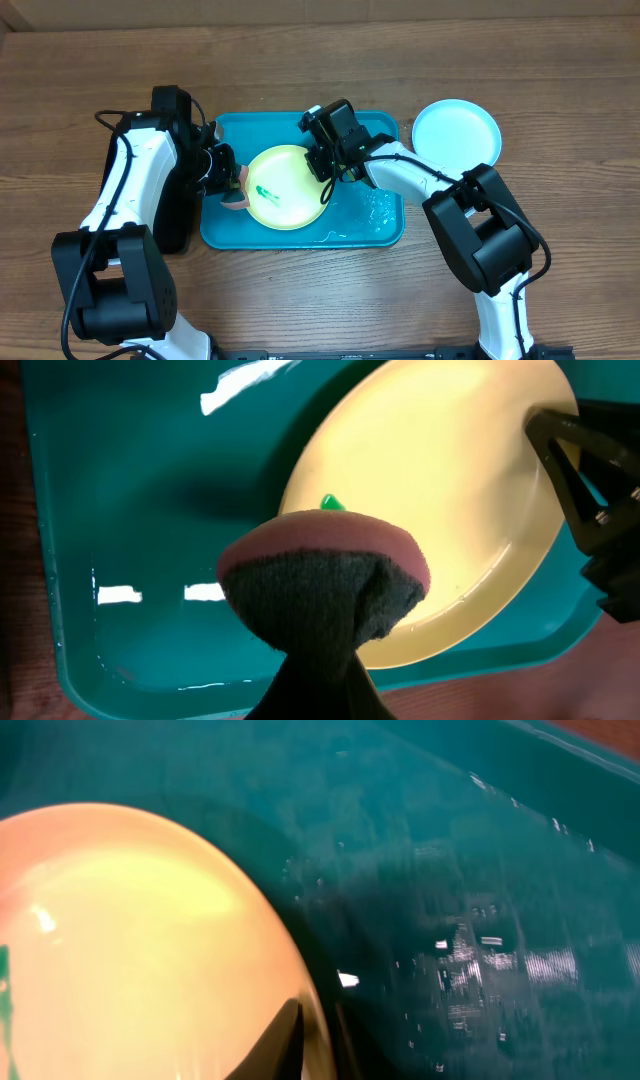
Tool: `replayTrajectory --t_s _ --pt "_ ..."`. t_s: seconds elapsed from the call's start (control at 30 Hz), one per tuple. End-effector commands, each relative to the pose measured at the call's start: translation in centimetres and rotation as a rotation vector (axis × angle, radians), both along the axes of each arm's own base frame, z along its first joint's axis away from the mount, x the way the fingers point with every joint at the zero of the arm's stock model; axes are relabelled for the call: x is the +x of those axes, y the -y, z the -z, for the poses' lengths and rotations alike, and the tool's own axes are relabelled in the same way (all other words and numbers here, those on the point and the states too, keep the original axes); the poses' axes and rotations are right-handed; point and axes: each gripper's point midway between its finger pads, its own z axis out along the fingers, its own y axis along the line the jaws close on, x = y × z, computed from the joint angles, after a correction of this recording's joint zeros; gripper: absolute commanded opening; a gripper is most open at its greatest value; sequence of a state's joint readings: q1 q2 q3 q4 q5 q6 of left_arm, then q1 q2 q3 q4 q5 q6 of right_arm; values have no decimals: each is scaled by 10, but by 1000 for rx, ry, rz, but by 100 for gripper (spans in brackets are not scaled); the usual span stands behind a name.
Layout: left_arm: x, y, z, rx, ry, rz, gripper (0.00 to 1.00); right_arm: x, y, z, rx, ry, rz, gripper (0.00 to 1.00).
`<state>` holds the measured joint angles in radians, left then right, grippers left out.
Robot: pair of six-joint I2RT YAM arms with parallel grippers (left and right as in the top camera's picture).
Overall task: Clean dirty plates on tray and stack at the side
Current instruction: 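Scrub the yellow plate with the sponge in the left gripper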
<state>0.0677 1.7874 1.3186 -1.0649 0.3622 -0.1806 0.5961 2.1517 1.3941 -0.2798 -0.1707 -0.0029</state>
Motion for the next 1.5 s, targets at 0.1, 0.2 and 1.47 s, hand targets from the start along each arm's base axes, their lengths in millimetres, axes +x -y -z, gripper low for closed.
replayTrajectory --t_s 0.1,0.2,1.47 --pt "5 9 -4 4 13 -47 4 -15 11 10 -7 -192 177 4" --pt "12 14 -4 0 25 -82 4 -25 14 9 -9 -285 240 4" --pt "15 3 106 515 -65 29 4 -31 24 5 -46 -358 356 7"
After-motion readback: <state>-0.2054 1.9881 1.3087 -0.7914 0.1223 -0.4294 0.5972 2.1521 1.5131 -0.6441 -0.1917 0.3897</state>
